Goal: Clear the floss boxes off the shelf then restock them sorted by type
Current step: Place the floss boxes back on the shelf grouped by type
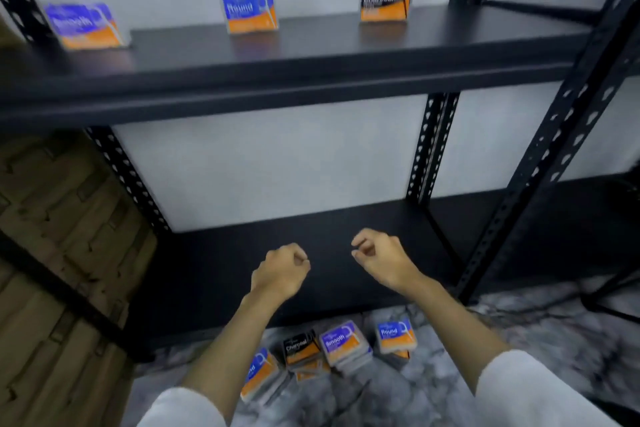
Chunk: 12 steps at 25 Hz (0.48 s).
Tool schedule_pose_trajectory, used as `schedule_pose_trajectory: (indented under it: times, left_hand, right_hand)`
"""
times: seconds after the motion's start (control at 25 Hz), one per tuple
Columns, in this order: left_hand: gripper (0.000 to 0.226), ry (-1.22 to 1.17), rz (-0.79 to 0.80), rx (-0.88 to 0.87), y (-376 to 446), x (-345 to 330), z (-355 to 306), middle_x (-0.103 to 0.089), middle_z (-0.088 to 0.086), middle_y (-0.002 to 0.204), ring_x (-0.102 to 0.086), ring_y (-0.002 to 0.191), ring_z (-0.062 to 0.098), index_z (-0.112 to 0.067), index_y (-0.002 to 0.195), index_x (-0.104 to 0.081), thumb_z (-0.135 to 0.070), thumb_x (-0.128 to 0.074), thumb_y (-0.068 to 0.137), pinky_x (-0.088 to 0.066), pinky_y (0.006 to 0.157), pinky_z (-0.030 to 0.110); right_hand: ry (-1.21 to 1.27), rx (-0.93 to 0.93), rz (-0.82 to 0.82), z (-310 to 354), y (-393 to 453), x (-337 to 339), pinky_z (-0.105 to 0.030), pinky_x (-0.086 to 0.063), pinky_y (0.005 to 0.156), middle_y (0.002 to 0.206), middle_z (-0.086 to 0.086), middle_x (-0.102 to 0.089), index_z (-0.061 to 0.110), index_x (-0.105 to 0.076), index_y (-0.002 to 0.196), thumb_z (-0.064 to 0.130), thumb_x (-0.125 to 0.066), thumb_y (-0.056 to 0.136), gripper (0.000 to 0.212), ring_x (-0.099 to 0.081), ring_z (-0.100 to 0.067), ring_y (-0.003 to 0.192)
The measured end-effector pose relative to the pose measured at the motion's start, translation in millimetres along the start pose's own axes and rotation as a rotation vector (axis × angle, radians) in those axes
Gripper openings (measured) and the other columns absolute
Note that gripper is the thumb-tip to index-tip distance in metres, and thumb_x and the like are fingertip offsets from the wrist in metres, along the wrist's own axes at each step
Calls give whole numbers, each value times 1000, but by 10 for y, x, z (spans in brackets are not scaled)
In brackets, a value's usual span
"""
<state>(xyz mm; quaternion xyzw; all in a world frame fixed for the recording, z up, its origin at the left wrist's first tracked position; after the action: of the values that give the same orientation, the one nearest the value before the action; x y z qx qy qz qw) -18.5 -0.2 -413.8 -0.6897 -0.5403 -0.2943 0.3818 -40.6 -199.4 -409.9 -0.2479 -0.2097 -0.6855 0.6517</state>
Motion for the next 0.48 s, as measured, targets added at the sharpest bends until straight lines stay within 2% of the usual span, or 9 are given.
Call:
schedule_pose_trajectory:
  times: [0.12,0.2,0.36,0.48]
  left_hand:
    - [8,-34,98,98,168,-706,383,-64,-8,106,-61,97,18,-39,91,-59,-37,-52,89,-49,84,34]
    - [9,-76,153,153,226,-1171,603,-64,-6,107,-61,100,20,-37,93,-60,-36,-53,89,-50,84,34]
    - [25,-207,145,271,300,-1933,907,-63,6,117,-60,106,22,-24,112,-63,-33,-60,88,-50,90,34]
    - [52,-244,188,396,281,-2362,950,-42,14,139,-50,123,30,-27,137,-48,-40,-61,88,-40,105,34]
  right_hand:
    - [-51,-161,69,-849,56,-412,-33,-54,77,80,3,-65,20,-60,96,21,-65,86,12,-63,-15,78]
    - [-76,-281,89,-1362,11,-591,-36,-52,81,90,0,-64,19,-60,102,21,-64,85,18,-62,-20,86]
    - [-182,-433,55,-2146,-131,-807,-34,-46,87,120,-6,-56,17,-55,119,22,-61,86,34,-53,-26,109]
    - [-290,-520,43,-2476,-235,-953,-41,-42,98,137,-8,-40,24,-49,129,29,-64,85,48,-39,-30,123]
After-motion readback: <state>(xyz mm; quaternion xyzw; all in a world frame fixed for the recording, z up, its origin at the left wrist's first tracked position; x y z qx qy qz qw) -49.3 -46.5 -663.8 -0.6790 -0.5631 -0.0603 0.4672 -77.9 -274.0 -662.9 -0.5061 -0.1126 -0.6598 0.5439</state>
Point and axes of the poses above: each hand's wrist, its own y-axis towards the middle knuckle, its own x-axis out of the back of the hand, z = x × y, the point moved 8 cm from there along y, towards the middle knuckle
